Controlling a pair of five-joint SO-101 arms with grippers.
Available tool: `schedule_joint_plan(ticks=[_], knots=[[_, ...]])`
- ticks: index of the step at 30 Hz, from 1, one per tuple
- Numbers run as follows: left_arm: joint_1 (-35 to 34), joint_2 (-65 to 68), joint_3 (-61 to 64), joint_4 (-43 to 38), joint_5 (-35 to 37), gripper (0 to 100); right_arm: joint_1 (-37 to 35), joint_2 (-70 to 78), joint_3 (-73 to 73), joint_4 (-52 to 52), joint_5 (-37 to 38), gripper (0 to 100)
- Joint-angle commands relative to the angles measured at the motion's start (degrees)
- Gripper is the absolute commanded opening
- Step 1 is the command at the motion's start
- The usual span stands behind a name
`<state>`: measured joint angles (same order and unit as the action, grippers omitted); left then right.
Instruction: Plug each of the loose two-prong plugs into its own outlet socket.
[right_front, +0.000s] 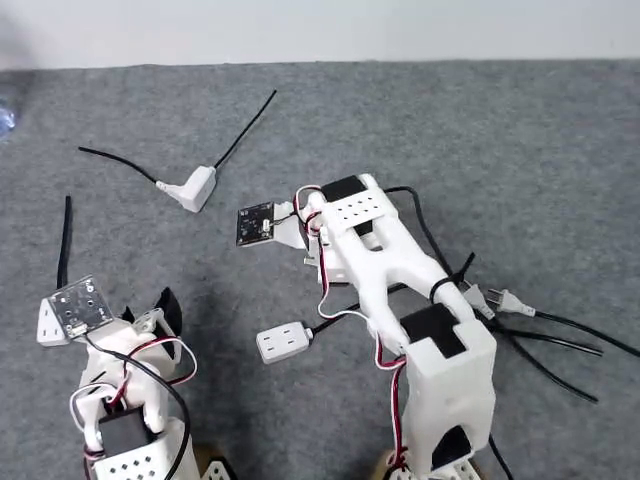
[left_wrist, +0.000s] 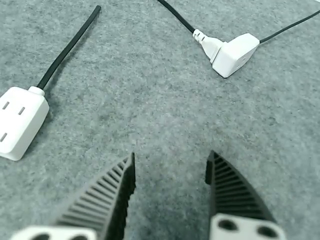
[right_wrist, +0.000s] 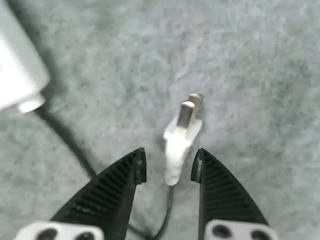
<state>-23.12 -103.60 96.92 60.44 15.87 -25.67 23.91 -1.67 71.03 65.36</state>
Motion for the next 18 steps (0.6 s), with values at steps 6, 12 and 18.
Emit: schedule_joint_plan(ticks=[6, 12, 18], knots=[[-0.3, -0.7, -0.6, 0.2, -0.5, 22, 0.4, -0.1, -6.2, -2.8, -0.7, 0.0], [-0.3, -0.7, -0.6, 0.2, -0.5, 22, -1.5, 0.0, -10.8, 7.4, 0.5, 0.8], [-0.3, -0.7, -0.6, 0.2, -0.5, 22, -3.1, 0.5, -17.2, 22.1, 7.0, 0.9]])
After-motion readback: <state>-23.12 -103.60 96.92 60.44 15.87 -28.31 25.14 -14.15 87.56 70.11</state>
